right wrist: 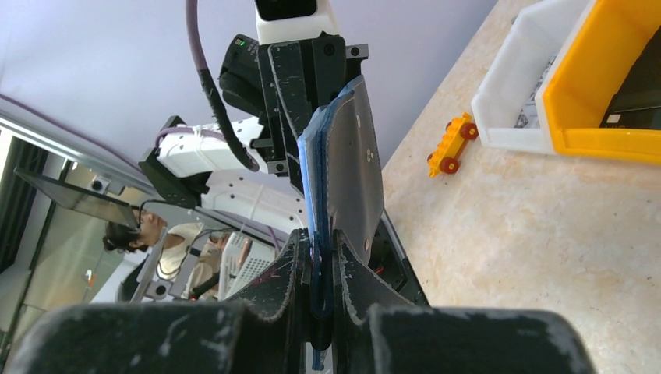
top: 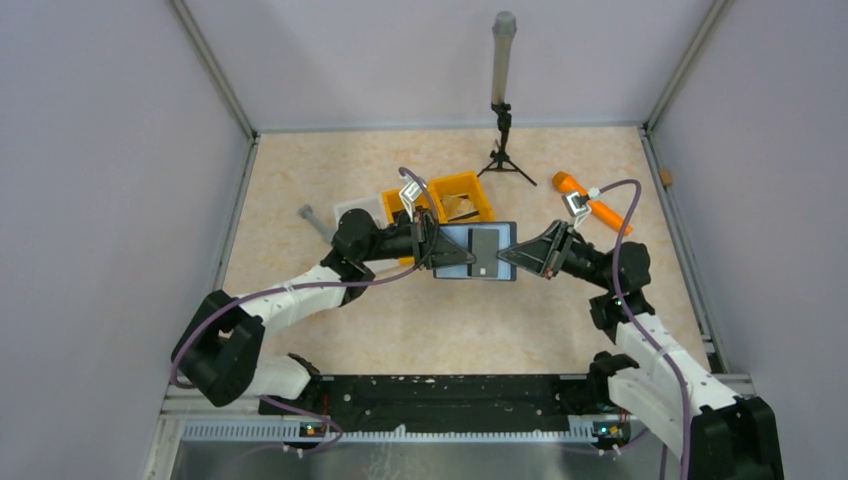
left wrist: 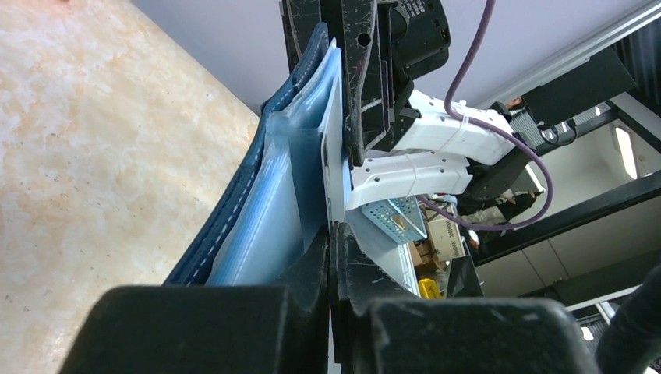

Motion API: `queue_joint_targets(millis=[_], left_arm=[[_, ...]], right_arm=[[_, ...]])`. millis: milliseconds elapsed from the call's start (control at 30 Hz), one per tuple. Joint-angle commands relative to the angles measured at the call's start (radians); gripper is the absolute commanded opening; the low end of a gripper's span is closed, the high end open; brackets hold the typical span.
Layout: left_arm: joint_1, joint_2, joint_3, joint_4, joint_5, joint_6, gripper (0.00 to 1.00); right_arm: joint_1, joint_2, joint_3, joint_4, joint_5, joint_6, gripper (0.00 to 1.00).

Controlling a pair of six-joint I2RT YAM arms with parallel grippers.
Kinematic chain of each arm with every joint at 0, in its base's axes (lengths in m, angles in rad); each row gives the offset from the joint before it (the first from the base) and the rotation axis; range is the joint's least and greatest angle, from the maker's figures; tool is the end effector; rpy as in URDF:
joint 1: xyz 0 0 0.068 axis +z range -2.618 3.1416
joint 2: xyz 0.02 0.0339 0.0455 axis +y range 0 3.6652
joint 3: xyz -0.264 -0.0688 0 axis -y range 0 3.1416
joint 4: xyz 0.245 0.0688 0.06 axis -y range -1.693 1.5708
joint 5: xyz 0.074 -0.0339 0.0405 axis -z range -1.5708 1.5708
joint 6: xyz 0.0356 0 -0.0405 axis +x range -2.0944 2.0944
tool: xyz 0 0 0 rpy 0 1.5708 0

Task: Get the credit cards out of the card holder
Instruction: Remove the credit card from the card holder.

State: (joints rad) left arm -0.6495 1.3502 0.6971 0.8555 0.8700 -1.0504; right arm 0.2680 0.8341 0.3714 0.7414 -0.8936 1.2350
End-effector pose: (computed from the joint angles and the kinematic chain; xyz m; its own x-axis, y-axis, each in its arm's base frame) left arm 0.2131 -0.1960 0.2894 -0.7761 -0.1131 -0.6204 0.6293 -0.0753 -0.7735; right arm 0.1674 0.0747 0.2799 -0.7514 0.4072 -0.5192 -0.5432 0.0650 0.8371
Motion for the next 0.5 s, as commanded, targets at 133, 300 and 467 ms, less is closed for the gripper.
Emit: queue_joint_targets(millis=[133,300,467], left_arm=[[0.021,-0.008,-0.022,0.092,0.003,-0.032,0.0],[0.021,0.01,-0.015,0.11,0.015,-0.057,0.0],[0.018,0.04,0.005,0.14,0.022,-0.086,0.0]], right_arm=[[-0.034,-0.035,-0.008,0.065,-0.009,0.001,0.0],[-0.036,-0.046,0.0,0.037,-0.014,-0.031,0.04],[-0.035,-0.047,0.006,0.029,-0.03,-0.039,0.26]])
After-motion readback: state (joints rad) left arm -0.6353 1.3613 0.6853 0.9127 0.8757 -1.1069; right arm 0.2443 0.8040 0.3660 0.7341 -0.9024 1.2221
